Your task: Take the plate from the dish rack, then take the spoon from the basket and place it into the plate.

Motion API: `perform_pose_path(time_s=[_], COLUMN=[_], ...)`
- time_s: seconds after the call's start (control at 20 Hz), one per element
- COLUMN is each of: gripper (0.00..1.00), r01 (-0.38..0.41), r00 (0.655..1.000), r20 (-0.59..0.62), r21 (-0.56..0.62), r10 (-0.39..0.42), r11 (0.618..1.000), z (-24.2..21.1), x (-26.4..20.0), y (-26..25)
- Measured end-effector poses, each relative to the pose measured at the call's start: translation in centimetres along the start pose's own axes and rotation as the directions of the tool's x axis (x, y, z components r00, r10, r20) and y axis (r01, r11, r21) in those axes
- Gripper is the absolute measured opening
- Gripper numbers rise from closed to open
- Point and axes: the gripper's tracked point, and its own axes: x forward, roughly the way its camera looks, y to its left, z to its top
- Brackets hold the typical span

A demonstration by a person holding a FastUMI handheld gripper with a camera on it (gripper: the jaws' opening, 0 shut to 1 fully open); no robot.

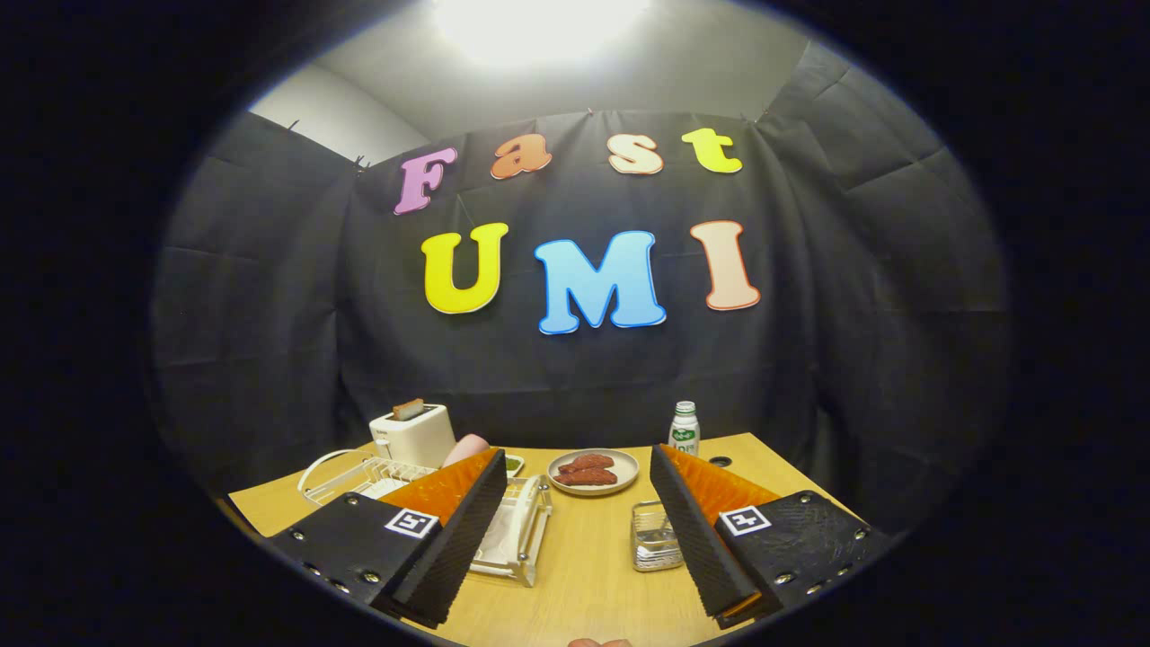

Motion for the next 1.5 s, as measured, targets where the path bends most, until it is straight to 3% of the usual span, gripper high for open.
perform_pose_path(time_s=[0.35,0.55,0.7,1.1,1.5], gripper=[0.98,0.98,0.98,0.98,0.98], r01=[-0.098,-0.12,-0.122,-0.14,-0.158], r00=[0.995,0.98,0.945,0.778,0.552], r20=[-0.019,-0.154,-0.302,-0.61,-0.814], r21=[0.014,0.023,0.028,0.065,0.11], r10=[0.098,0.123,0.125,0.151,0.18], r11=[0.995,0.992,0.992,0.988,0.981], z=[2.5,0.4,-2.6,-9.9,-16.6], x=[7.2,11.9,15.0,19.5,19.6], y=[6.3,8.3,9.5,11.0,12.4])
